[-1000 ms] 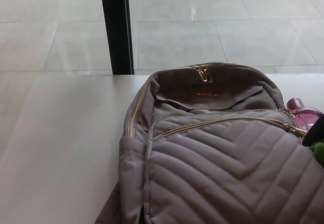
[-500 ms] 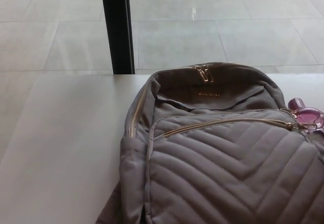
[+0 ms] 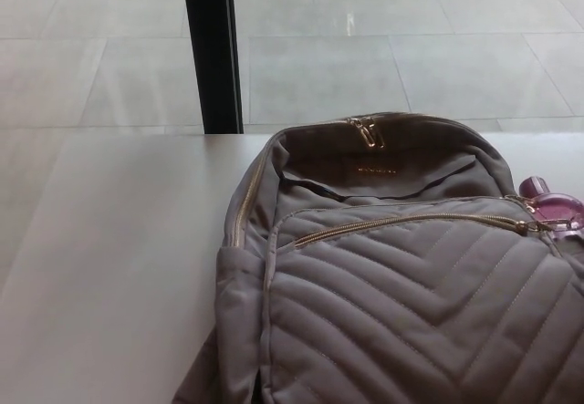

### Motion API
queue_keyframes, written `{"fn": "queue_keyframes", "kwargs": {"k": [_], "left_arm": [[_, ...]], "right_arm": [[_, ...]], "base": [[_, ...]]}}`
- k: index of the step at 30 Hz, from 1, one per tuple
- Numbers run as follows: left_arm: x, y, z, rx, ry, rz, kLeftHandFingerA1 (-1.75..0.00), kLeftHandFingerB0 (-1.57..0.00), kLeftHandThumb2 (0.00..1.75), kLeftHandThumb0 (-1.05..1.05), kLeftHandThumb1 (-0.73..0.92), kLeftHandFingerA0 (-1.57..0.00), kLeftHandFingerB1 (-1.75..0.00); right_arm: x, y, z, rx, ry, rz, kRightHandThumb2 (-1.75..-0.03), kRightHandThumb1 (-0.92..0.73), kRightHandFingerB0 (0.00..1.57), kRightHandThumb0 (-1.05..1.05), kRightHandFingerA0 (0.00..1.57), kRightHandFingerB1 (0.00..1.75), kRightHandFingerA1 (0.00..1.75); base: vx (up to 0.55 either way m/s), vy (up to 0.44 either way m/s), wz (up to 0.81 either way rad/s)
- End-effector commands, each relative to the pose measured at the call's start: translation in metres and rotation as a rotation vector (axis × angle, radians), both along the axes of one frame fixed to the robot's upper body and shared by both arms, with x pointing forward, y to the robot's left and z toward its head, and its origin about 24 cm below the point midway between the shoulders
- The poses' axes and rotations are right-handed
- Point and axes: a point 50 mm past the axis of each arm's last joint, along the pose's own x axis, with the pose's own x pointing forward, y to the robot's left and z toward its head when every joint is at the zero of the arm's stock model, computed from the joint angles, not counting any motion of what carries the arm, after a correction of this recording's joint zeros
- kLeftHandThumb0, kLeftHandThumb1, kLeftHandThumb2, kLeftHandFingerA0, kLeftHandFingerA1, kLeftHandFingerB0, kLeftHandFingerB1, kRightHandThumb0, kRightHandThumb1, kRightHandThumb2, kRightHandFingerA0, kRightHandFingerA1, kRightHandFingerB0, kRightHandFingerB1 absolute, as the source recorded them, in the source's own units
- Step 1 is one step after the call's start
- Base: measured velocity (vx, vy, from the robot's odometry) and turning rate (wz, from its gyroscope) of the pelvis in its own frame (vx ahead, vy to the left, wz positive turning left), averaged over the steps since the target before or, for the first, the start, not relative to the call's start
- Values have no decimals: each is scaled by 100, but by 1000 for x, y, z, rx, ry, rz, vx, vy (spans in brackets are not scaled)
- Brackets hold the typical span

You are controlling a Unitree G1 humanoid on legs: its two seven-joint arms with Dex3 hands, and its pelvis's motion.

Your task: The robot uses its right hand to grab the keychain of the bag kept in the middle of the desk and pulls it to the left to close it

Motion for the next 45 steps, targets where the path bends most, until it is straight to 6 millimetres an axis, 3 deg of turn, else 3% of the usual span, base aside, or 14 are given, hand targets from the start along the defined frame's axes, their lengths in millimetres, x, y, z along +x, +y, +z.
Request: {"fn": "queue_keyframes", "kwargs": {"k": [1, 2, 7, 8, 15, 16, 21, 22, 24, 26, 27, 33, 41, 45], "left_arm": [[2, 6, 5, 21, -18, 12, -108, -56, 104, -105, 92, -73, -92], [2, 6, 5, 18, -22, 15, -105, -55, 141, -103, 81, -69, -91], [4, 7, 5, 17, -24, 24, -106, -55, 141, -103, 82, -69, -91], [5, 7, 5, 15, -27, 26, -114, -53, 103, -105, 92, -67, -98], [2, 7, 5, 17, -22, 38, -106, -58, 138, -105, 81, -69, -94], [1, 7, 5, 18, -22, 36, -112, -58, 101, -105, 92, -71, -96], [0, 8, 6, 17, -34, 55, -107, -57, 137, -105, 81, -69, -93], [0, 7, 5, 13, -38, 59, -113, -56, 100, -105, 92, -68, -96], [0, 8, 5, 6, -40, 72, -108, -20, 136, -77, 62, -76, -71], [0, 7, 5, 1, -45, 67, -118, -53, 99, -105, 92, -63, -100], [0, 8, 6, 4, -42, 64, -107, -15, 139, -83, 65, -72, -69], [3, 7, 5, -2, -44, 63, -108, -14, 141, -85, 68, -71, -69], [10, 5, 4, 2, -56, 45, -113, -16, 138, -81, 63, -82, -71], [12, 5, 4, 2, -57, 42, -113, -53, 101, -105, 92, -67, -95]], "right_arm": [[0, 7, 6, -174, 23, 82, -121, -45, 76, -24, 89, 152, 175], [0, 11, 9, -217, 19, 114, -121, -46, 78, -21, 89, 151, 175], [0, 22, 15, -247, 30, 169, -121, -47, 76, -24, 87, 153, 175], [0, 27, 19, -247, 28, 189, -124, -45, 77, -23, 89, 152, 175], [7, 43, 31, -210, -81, 238, -136, -39, 81, -17, 93, 152, 175], [10, 47, 35, -212, -89, 234, -140, -36, 81, -21, 95, 152, 175], [23, 61, 58, -237, -136, 267, -135, -41, 76, -23, 95, 155, 175], [25, 64, 63, -252, -138, 277, -134, -42, 74, -24, 95, 158, 175], [28, 70, 69, -249, -148, 301, -129, -45, 77, -24, 94, 157, 175], [30, 76, 76, -266, -147, 322, -128, -44, 77, -23, 93, 155, 175], [31, 80, 79, -288, -154, 335, -128, -43, 77, -24, 93, 155, 175], [38, 97, 90, -314, -179, 384, -131, -43, 77, -25, 95, 153, 175], [35, 130, 53, -361, -47, 503, -118, -52, 77, -24, 93, 150, 175], [28, 145, 22, -382, 20, 573, -117, -54, 81, -32, 96, 146, 175]], "base": [[0, 0, 0], [0, 0, 0], [0, 0, 0], [0, 0, 0], [0, 0, 0], [0, 0, 0], [0, 0, 0], [0, 0, 0], [0, 0, 0], [0, 0, 0], [0, 0, 0], [0, 0, 0], [0, 0, 0], [0, 0, 0]]}}
